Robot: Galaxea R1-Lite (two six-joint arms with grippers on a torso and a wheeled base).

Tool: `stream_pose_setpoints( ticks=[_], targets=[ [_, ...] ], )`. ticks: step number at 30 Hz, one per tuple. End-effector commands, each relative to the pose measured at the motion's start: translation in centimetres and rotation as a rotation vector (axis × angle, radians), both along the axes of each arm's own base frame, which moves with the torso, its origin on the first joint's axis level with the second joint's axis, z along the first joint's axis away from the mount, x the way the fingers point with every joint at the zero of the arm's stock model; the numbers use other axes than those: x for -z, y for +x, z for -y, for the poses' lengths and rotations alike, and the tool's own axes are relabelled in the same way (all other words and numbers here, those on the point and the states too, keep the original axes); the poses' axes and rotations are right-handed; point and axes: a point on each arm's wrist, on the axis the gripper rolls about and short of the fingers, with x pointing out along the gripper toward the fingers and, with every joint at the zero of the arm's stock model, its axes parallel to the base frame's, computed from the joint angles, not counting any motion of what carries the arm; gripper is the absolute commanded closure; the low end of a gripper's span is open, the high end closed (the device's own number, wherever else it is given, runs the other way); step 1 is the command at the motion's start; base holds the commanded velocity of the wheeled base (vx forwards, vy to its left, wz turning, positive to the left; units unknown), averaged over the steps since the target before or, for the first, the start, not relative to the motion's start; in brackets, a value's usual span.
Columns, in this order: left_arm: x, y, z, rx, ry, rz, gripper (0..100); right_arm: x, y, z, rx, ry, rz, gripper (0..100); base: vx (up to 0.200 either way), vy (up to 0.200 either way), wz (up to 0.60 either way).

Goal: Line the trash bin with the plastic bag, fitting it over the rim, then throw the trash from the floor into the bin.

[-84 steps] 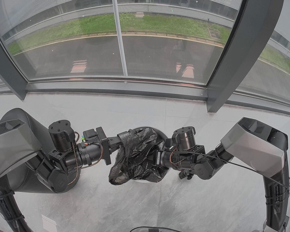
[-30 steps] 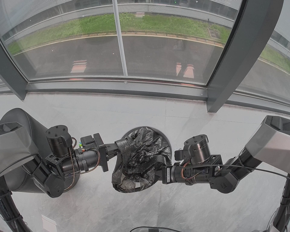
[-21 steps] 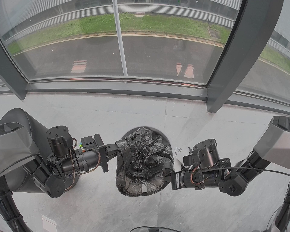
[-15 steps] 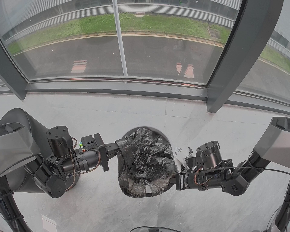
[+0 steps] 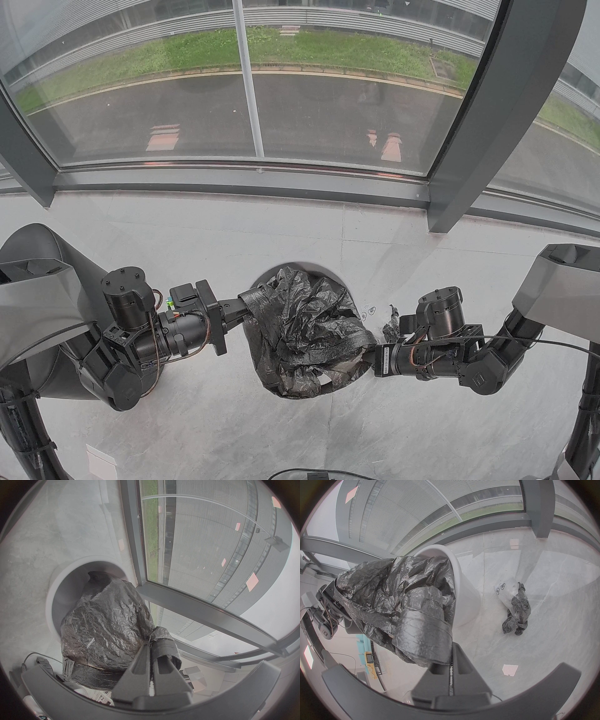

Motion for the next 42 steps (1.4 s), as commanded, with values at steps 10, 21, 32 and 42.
stream_pose_setpoints(
  ticks=[10, 21, 32, 42],
  targets=[
    [0.1, 0.0, 0.0, -0.001, 0.0, -0.001, 100, -0.4, 0.8, -0.4, 0.008, 0.03, 0.05, 100, 0.0, 0.0, 0.0],
    [0.0, 0.0, 0.0, 0.0, 0.0, 0.001, 100, -1.0, 0.2, 0.0, 0.008, 0.032, 0.06, 0, 0.0, 0.0, 0.0],
    [-1.3, 0.3, -0.2, -0.021, -0.009, 0.059, 100, -7.9, -2.9, -0.1, -0.06, 0.083, 0.245, 0, 0.0, 0.0, 0.0],
    [-2.1, 0.2, -0.4, -0.025, -0.006, 0.083, 100, -7.2, -4.9, -7.6, -0.075, -0.189, 0.46, 0, 0.0, 0.0, 0.0]
  ],
)
